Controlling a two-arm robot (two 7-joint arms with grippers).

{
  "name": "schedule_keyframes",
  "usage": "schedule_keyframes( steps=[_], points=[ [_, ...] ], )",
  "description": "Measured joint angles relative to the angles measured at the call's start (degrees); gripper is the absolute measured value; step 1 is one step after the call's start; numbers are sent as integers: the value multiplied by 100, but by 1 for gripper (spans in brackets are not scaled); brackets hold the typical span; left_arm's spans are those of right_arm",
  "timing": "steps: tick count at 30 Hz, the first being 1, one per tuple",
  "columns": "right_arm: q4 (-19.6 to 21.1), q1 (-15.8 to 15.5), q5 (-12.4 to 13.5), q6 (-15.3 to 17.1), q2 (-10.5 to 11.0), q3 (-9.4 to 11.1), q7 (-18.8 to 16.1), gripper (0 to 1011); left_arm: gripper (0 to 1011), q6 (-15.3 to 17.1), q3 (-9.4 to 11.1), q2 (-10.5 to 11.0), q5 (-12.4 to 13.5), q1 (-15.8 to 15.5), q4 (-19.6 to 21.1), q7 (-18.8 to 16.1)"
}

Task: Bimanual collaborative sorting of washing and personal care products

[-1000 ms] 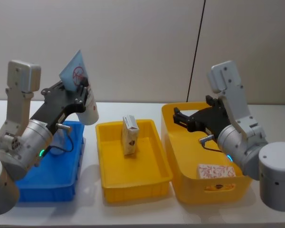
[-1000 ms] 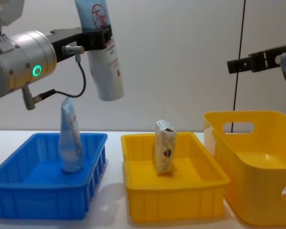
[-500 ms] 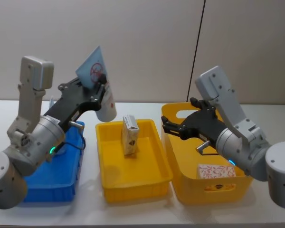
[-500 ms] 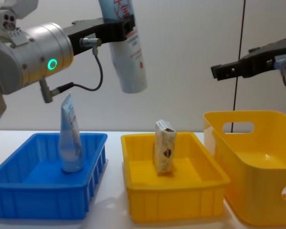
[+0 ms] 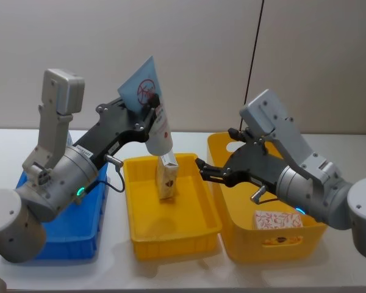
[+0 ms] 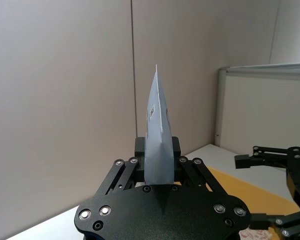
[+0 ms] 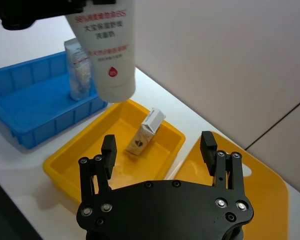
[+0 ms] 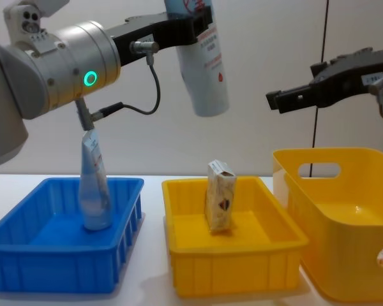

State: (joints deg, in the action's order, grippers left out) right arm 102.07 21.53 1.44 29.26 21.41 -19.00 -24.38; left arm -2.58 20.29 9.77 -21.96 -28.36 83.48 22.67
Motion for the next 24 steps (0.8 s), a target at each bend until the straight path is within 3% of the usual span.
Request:
schedule_keyframes(
  steps=[12,24],
  points=[
    [-219,220,106,-518,234,-164,-468,1002,239,-37,90,-4,-96,-62,-33,179],
    [-704,596,192,-1071,239,-351,-790,1002,239,-51,123,-4,-131,-85,-45,245]
  ],
)
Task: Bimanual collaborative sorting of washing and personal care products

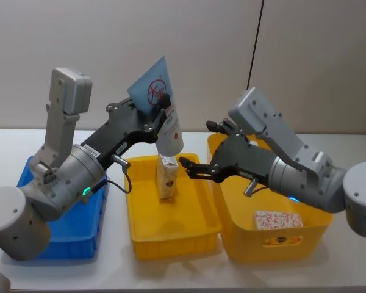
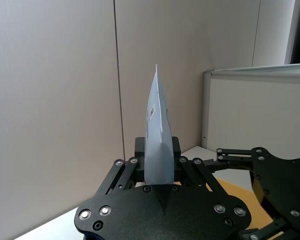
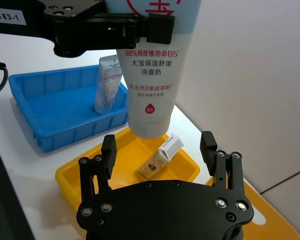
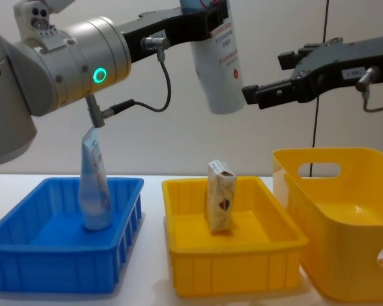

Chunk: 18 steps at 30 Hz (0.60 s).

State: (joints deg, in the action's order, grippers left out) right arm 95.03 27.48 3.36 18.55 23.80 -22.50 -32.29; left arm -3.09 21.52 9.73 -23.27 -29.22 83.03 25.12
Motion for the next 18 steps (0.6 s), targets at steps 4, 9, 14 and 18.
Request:
schedule_keyframes(
  steps=[4,9,14,18],
  points=[
    [-178,132,28,-154,-37,-62,-81,1002,239,-2,4,0,-5,-3,-2,9],
    [-445,320,55,-329,-106,-154,-182,1002,239,-5,8,0,-10,-5,-5,20],
    [-657,472,87,-465,-171,-228,-257,1002,239,-7,10,0,-13,-7,-6,26],
    [-915,631,113,-595,-249,-310,-334,1002,239,-7,13,0,-15,-10,-6,28]
  ],
)
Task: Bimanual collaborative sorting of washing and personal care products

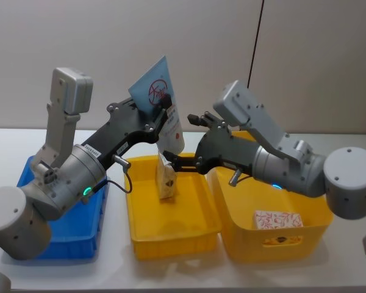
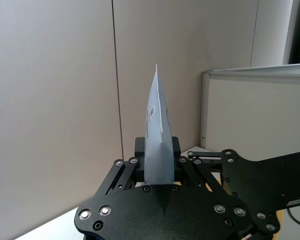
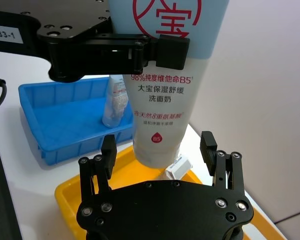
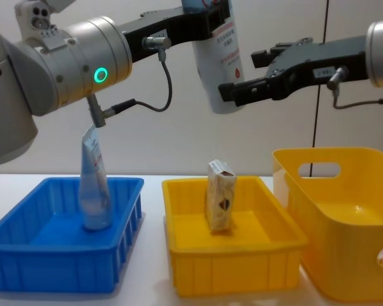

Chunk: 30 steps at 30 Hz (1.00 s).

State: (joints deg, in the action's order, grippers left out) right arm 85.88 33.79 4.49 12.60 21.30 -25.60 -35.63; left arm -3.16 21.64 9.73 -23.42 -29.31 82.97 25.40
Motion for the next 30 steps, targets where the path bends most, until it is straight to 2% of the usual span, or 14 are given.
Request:
schedule_keyframes(
  steps=[14,20,21,23,27,30],
  points=[
    [-722,456,74,-371,-268,-220,-175,983,239,0,4,0,-4,-3,0,8],
    [-988,632,119,-528,-383,-310,-249,837,239,0,3,0,-4,-2,0,8],
    [-1008,647,124,-543,-393,-317,-256,837,239,0,3,0,-4,-2,0,8],
    [-1050,678,137,-570,-414,-332,-267,730,239,0,2,0,-4,-2,0,8],
    [-1153,741,160,-622,-459,-364,-287,659,239,-1,2,0,-4,-2,1,7],
    [-1220,797,184,-656,-495,-393,-302,553,320,-1,4,-1,-4,-2,1,8]
  ],
)
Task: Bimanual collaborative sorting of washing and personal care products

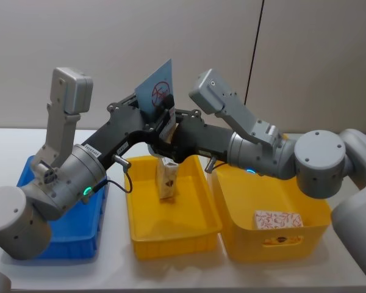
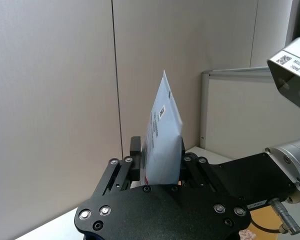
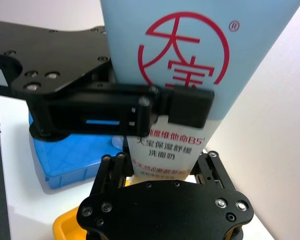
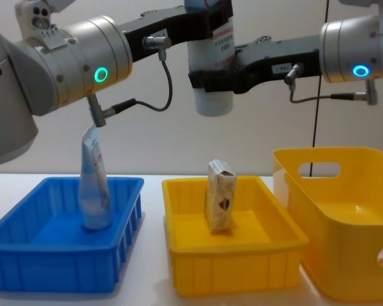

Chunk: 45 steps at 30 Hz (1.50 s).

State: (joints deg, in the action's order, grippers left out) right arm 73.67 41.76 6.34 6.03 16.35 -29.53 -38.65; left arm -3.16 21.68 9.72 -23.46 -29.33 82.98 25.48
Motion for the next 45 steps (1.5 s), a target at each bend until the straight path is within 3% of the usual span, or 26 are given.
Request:
schedule_keyframes(
  steps=[11,19,23,32,45],
  points=[
    [-71,67,36,0,-40,-48,65,311,657,1,1,1,1,0,0,0],
    [0,26,39,163,-26,-14,294,229,918,1,0,0,1,0,0,0],
    [87,-53,40,304,6,52,505,206,1001,1,0,1,1,0,0,0],
    [309,-255,37,606,89,241,962,188,1002,1,0,0,1,0,-1,0],
    [776,-751,10,1123,241,730,1753,180,1002,1,0,1,0,0,-1,0]
  ],
)
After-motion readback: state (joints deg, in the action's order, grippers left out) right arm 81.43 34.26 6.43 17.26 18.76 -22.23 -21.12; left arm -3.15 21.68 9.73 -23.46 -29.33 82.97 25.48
